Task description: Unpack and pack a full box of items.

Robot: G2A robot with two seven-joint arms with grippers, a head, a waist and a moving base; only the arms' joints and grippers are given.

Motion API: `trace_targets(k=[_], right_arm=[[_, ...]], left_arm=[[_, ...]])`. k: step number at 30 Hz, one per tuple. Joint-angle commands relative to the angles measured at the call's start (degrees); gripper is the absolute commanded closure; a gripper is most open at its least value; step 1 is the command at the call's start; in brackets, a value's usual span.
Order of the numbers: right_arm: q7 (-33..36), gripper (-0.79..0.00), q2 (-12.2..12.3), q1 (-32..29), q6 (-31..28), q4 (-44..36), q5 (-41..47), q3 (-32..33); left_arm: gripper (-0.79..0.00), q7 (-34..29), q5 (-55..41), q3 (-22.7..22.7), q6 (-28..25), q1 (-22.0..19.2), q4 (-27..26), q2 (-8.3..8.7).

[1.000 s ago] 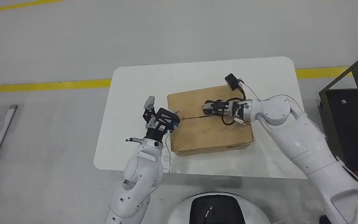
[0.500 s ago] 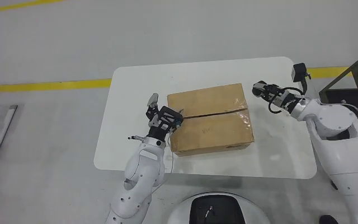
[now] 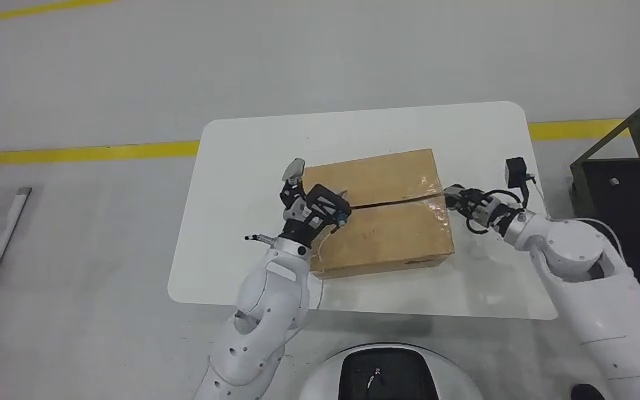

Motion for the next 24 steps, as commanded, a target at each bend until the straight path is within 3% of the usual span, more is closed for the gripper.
trace_targets(k=[1,18,20,24], right_arm=[[0.19,0.0,-0.23,0.93,-0.27,0.89,-0.08,-1.57],[1.94,0.0,-1.21,5.95,-1.77,4.84,-0.38,-7.68],[1.07,-0.145,-0.95,6.08,-1.31,4.4,-1.14,-6.56],[0.66,-0.237,-0.07,5.21,-0.84,1.7,-1.66,-2.44]], left_arm=[[-0.785,-0.27,0.48,0.95,-0.53,-0.49,0.04,-0.24],[-0.785,0.11,3.07,4.49,-3.12,-0.7,-0.03,-1.55],[-0.785,0.25,2.51,4.0,-3.25,-0.07,-1.06,-1.56],[-0.785,-1.28,-1.07,0.93,-2.59,1.22,-4.3,-1.56]])
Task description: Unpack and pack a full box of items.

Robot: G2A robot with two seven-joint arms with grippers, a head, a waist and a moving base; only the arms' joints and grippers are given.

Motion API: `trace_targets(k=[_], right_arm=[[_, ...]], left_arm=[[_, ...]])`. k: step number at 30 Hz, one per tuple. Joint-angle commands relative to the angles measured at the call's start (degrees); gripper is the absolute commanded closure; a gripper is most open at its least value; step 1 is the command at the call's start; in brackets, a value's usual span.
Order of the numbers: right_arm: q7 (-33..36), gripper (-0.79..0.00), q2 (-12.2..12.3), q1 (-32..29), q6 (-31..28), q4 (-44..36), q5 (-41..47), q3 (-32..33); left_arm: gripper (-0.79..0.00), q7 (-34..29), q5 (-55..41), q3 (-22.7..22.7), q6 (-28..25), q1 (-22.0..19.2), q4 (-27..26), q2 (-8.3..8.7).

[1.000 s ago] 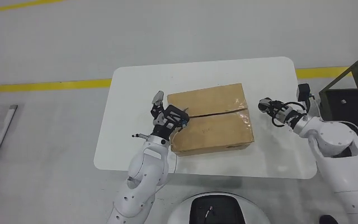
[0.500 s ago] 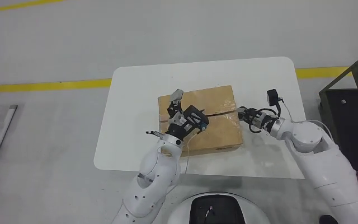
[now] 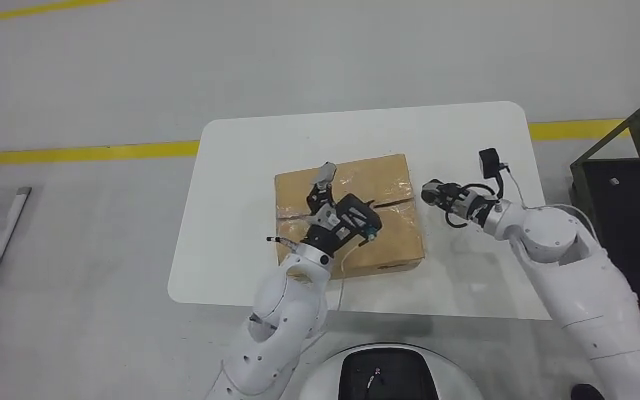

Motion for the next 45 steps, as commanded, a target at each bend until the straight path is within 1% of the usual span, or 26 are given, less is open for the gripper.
trace_targets(k=[1,3,6,8,9,10,11,14,17,21,24,27,34,36,37,38,39,40,41,45], right_arm=[[0.32,-0.249,0.45,-0.78,0.34,-1.64,-0.28,2.1],[0.6,-0.268,0.84,-1.48,0.94,-3.16,-0.73,3.68],[0.75,-0.262,1.16,-2.34,1.7,-5.32,-1.17,4.78],[0.79,-0.262,1.26,-2.8,2.09,-6.71,-1.59,4.83],[0.74,-0.262,1.28,-2.95,2.34,-7.13,-1.62,4.79],[0.82,-0.262,1.29,-3.0,2.5,-7.5,-1.58,4.65],[0.92,-0.265,1.31,-2.98,2.61,-7.69,-1.68,4.52],[1.18,-0.262,1.34,-2.89,2.74,-8.02,-1.84,4.09],[1.52,-0.262,1.4,-2.76,2.78,-8.03,-1.62,3.98],[1.77,-0.262,1.48,-2.7,2.67,-8.45,-1.63,3.8],[2.02,-0.256,1.52,-2.7,2.74,-8.38,-1.81,3.4],[2.01,-0.237,1.53,-2.44,3.48,-7.64,-2.52,2.68],[2.67,-0.231,1.11,-0.95,3.63,-3.85,-1.32,-0.14],[3.54,-0.212,0.96,-0.26,4.32,-2.56,-1.34,-1.42],[4.11,-0.191,0.91,0.43,5.83,-1.75,-2.06,-2.24],[4.25,-0.083,0.79,1.14,6.33,-1.38,-1.97,-2.83],[4.3,-0.034,0.64,1.54,5.98,-0.92,-1.23,-3.31],[4.29,-0.028,0.53,1.88,5.76,-0.39,-1.11,-3.84],[4.47,0.0,0.44,2.24,5.62,-0.05,-1.28,-4.47],[4.9,0.0,0.06,3.46,5.02,1.53,-1.24,-6.46]], left_arm=[[-0.785,-1.66,-2.52,-1.89,0.63,0.52,-1.59,-0.04],[-0.785,-4.74,-4.19,-3.99,1.62,0.52,-2.66,-0.12],[-0.785,-12.13,-3.59,-6.1,3.21,-0.64,-1.52,-0.36],[-0.785,-17.83,-4.31,-6.38,2.03,-2.26,0.59,-0.66],[-0.785,-20.54,-7.44,-6.54,1.07,-2.91,1.54,-0.92],[-0.785,-24.97,-11.51,-7.13,-0.28,-3.96,2.66,-1.2],[-0.785,-28.02,-13.2,-7.43,-1.22,-5.48,2.95,-1.4],[-0.785,-34.02,-18.88,-7.48,-3.4,-8.04,4.06,-1.94],[-0.785,-38.74,-23.61,-7.29,-4.89,-10.0,4.51,-2.39],[-0.785,-39.91,-20.89,-5.49,-5.85,-11.5,5.05,-2.62],[-0.785,-40.65,-20.69,-4.44,-6.12,-12.0,5.53,-2.88],[-0.785,-41.23,-21.36,-3.69,-7.12,-12.34,5.57,-3.09],[-0.785,-42.18,-22.16,-2.9,-8.91,-12.25,5.32,-3.37],[-0.785,-43.0,-24.13,-3.0,-9.75,-12.16,5.32,-3.47],[-0.785,-43.4,-24.4,-3.02,-10.36,-12.3,5.1,-3.48],[-0.785,-43.51,-24.63,-3.03,-10.74,-12.26,4.89,-3.49],[-0.785,-43.69,-24.85,-3.09,-10.98,-12.18,4.7,-3.5],[-0.785,-43.86,-25.29,-3.06,-11.36,-12.06,4.56,-3.52],[-0.785,-44.04,-25.74,-3.08,-11.62,-11.99,4.32,-3.54],[-0.785,-43.65,-25.71,-2.6,-12.51,-11.75,3.2,-3.59]])
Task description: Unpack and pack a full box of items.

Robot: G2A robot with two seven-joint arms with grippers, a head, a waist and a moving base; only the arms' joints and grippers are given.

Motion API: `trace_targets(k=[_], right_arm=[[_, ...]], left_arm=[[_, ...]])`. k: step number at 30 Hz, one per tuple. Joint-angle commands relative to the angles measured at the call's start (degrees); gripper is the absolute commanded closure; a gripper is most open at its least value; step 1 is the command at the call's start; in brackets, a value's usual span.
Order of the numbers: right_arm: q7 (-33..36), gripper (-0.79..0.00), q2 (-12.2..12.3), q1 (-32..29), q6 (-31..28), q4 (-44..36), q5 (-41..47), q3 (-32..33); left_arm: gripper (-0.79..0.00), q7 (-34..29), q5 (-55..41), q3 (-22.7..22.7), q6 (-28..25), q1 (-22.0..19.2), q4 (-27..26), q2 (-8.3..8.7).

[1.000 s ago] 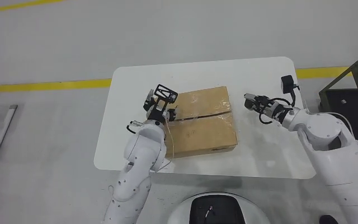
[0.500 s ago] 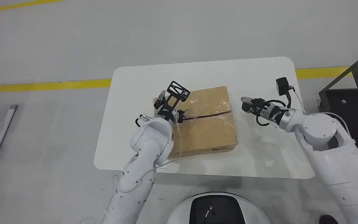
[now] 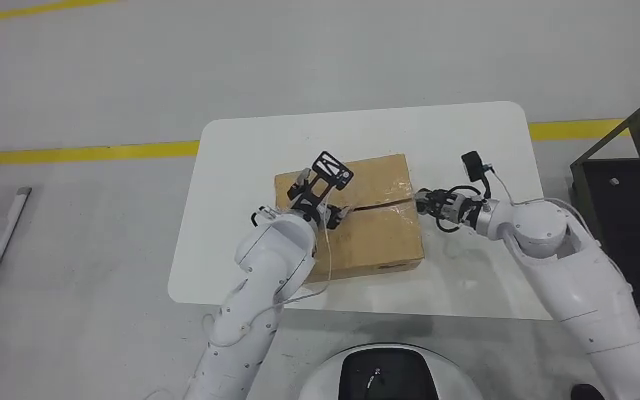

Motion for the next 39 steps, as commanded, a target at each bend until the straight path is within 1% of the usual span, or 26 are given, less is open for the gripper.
trace_targets(k=[1,9,19,25,28,31,34,36,39], right_arm=[[0.03,0.0,-0.16,0.54,-0.3,0.71,-0.02,-0.79],[0.39,0.0,-0.41,1.83,-1.26,2.14,-0.26,-2.15],[0.43,0.0,-0.41,1.1,-1.49,1.14,-0.61,-2.85],[-0.34,0.0,-0.09,-0.4,-1.47,-0.13,-0.87,-1.78],[-1.81,0.0,0.33,-1.53,-1.4,-2.3,-1.59,0.09],[-2.59,0.0,0.92,-3.32,-2.13,-5.56,-1.34,3.06],[-2.18,0.0,1.48,-4.79,-3.35,-9.06,-1.21,5.82],[-1.65,0.0,1.76,-5.28,-4.48,-11.18,-1.13,7.11],[-1.58,0.0,2.08,-5.27,-6.51,-13.93,-3.47,7.83]], left_arm=[[-0.785,0.45,-0.02,0.27,-0.21,0.12,-0.47,-0.05],[-0.785,1.4,0.12,1.81,-0.31,-0.08,-1.28,-0.41],[-0.785,2.61,0.71,4.66,0.58,-0.59,-1.06,-1.12],[-0.785,3.28,0.78,6.53,1.39,-1.01,-1.31,-1.69],[-0.785,3.72,0.25,6.45,1.57,-0.6,-2.24,-1.8],[-0.785,3.37,-0.68,4.48,1.63,0.13,-3.85,-1.64],[-0.785,2.24,-2.15,0.73,1.53,1.22,-5.72,-1.23],[-0.785,1.24,-3.46,-2.75,1.81,2.21,-6.96,-0.86],[-0.785,-0.79,-6.2,-8.77,1.71,3.82,-9.02,-0.23]])
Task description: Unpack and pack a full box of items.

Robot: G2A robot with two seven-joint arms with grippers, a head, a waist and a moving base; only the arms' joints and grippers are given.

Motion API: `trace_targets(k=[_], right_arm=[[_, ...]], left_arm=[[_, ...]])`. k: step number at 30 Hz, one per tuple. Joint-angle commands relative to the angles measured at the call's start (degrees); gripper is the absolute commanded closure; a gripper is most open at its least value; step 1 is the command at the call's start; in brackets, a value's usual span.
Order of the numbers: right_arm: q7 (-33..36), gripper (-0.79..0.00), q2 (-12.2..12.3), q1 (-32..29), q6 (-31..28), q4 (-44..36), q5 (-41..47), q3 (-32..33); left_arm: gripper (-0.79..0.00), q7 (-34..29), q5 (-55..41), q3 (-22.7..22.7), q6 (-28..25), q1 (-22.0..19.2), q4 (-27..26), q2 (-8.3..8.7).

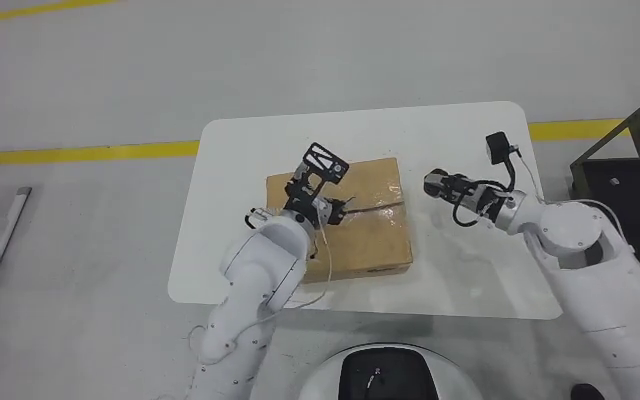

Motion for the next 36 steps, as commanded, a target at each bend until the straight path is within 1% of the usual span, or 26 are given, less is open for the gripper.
trace_targets(k=[1,2,3,4,6,7,8,10,12,18,21,22,23,24,27,30,34,35,36], right_arm=[[-0.38,0.0,0.17,0.29,-0.64,-1.97,-3.09,-0.23],[-0.48,0.0,0.19,0.59,-0.98,-3.18,-4.29,-0.66],[-0.85,0.0,0.17,0.9,-1.32,-3.99,-5.08,-1.08],[-0.94,0.0,0.14,1.43,-2.42,-5.1,-6.43,-1.84],[-1.71,0.0,0.05,2.45,-5.06,-6.19,-9.81,-3.59],[-1.83,0.0,-0.04,3.04,-6.65,-6.55,-11.28,-4.77],[-1.86,0.0,-0.13,3.76,-7.55,-6.42,-12.95,-5.92],[-1.4,0.0,-0.38,5.53,-8.82,-6.2,-15.78,-8.56],[-0.73,0.0,-0.58,6.78,-9.03,-5.75,-17.21,-10.25],[-0.73,0.0,-0.58,6.78,-9.03,-5.75,-17.21,-10.25],[-0.73,0.0,-0.58,6.78,-9.03,-5.75,-17.21,-10.25],[-1.16,0.0,-0.59,6.49,-9.11,-5.97,-17.55,-10.39],[-2.05,0.0,-0.67,6.1,-9.67,-6.52,-17.62,-10.81],[-3.03,0.0,-0.82,5.99,-10.22,-6.77,-17.16,-11.35],[-5.43,0.0,-1.49,7.46,-11.12,-6.44,-18.86,-14.68],[-7.9,0.0,-2.88,10.5,-12.84,-4.11,-17.69,-20.03],[-11.74,0.0,-5.37,16.37,-14.4,1.33,-20.55,-28.49],[-12.46,0.0,-6.14,17.88,-14.73,2.65,-20.79,-30.71],[-13.03,0.0,-7.02,19.08,-15.29,4.05,-19.22,-32.82]], left_arm=[[-0.785,-1.51,-1.8,-4.59,-0.26,1.16,-1.16,0.45],[-0.723,-1.98,-2.97,-6.71,0.14,1.72,-1.79,0.63],[-0.505,-2.46,-3.99,-8.77,0.2,2.3,-2.36,0.83],[-0.329,-2.87,-4.41,-10.85,0.16,2.89,-2.93,1.07],[-0.28,-3.9,-5.37,-14.14,0.36,4.4,-3.79,1.43],[-0.169,-4.25,-5.97,-15.56,0.48,5.09,-4.31,1.59],[-0.102,-4.32,-6.46,-16.73,0.26,5.81,-4.9,1.74],[0.0,-4.39,-7.35,-18.81,-0.08,7.35,-5.79,2.02],[0.0,-4.36,-8.26,-20.37,-0.73,8.69,-6.63,2.28],[0.0,-1.29,-8.17,-23.16,-1.91,12.23,-8.42,2.92],[-0.003,0.02,-7.11,-24.37,-0.58,13.78,-8.99,3.14],[-0.065,0.64,-6.45,-24.55,-0.09,14.17,-9.16,3.2],[-0.194,1.29,-6.25,-24.72,0.79,14.56,-9.14,3.22],[-0.785,1.41,-6.3,-24.73,1.06,14.69,-9.09,3.22],[-0.785,1.41,-6.3,-24.73,1.06,14.69,-9.09,3.22],[-0.785,1.41,-6.3,-24.73,1.06,14.69,-9.09,3.22],[-0.785,1.41,-6.3,-24.73,1.06,14.69,-9.09,3.22],[-0.785,1.41,-6.3,-24.73,1.06,14.69,-9.09,3.22],[-0.785,1.41,-6.3,-24.73,1.06,14.69,-9.09,3.22]])
